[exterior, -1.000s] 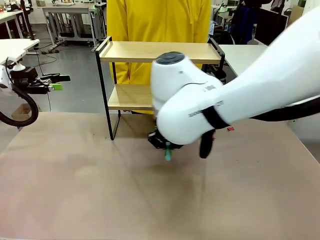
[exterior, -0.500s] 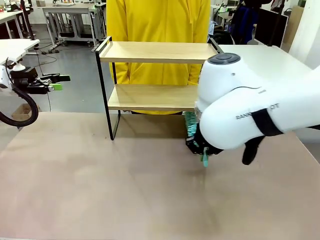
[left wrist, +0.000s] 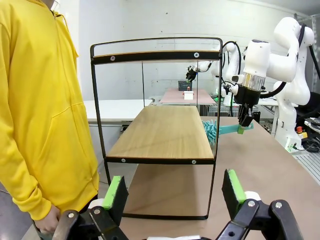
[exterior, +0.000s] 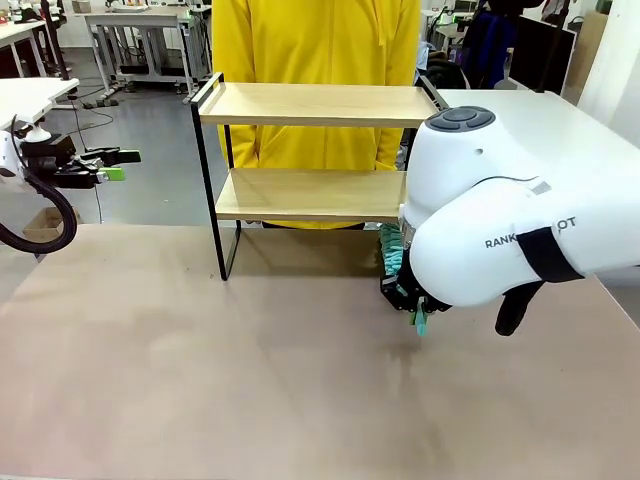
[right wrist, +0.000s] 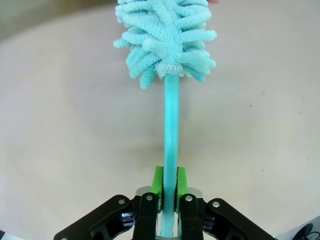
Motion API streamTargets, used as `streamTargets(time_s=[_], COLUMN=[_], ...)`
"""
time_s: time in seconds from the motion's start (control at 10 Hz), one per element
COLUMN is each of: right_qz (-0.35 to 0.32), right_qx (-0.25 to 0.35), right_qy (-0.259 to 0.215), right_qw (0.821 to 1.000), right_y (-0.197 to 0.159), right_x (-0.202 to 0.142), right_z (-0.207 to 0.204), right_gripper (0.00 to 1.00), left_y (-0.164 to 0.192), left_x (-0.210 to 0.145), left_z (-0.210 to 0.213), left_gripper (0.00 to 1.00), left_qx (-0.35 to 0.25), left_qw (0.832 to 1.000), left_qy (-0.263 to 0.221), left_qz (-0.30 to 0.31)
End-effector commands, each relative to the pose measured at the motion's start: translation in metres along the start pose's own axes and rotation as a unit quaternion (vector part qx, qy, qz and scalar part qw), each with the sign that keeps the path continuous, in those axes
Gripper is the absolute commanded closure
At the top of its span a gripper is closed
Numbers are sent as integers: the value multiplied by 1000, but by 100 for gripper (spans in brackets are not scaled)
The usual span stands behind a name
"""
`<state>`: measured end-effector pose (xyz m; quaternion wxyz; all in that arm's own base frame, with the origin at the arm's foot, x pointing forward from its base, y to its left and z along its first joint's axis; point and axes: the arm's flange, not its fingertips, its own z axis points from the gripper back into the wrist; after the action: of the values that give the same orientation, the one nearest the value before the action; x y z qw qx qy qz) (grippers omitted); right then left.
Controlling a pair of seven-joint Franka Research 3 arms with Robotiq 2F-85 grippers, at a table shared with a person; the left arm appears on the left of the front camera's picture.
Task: Clean the shelf.
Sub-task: Clean the specific section of the Shelf indicated by the human with the Duster.
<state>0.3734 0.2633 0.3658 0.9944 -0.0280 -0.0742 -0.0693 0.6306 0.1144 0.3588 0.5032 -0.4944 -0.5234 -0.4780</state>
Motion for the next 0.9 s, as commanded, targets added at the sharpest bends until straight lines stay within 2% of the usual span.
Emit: streamTargets(time_s=[0.0, 0.1, 0.3, 0.6, 0.8], right_qz=[-1, 31, 66, 174, 270], right_qx=[1, 17, 20, 45, 81], right_qy=[-2, -35, -64, -56, -29], right_qw=[1000, 999, 996, 982, 959], right_y=[-1, -7, -29, -44, -62], right_x=[0, -1, -14, -42, -55], right_z=[2, 25, 60, 96, 117], right_gripper=[87, 87, 87, 87, 87], left_y=[-2, -2, -2, -2, -2], left_x=[2, 2, 2, 2, 2], left_z=[0, 0, 0, 0, 0], left_gripper=[0, 0, 0, 0, 0], left_qx=[2, 2, 2, 2, 2], left_qw=[1000, 1000, 1000, 1000, 1000], left_qy=[-1, -1, -1, -1, -1], left_qz=[-5, -5, -5, -5, -5])
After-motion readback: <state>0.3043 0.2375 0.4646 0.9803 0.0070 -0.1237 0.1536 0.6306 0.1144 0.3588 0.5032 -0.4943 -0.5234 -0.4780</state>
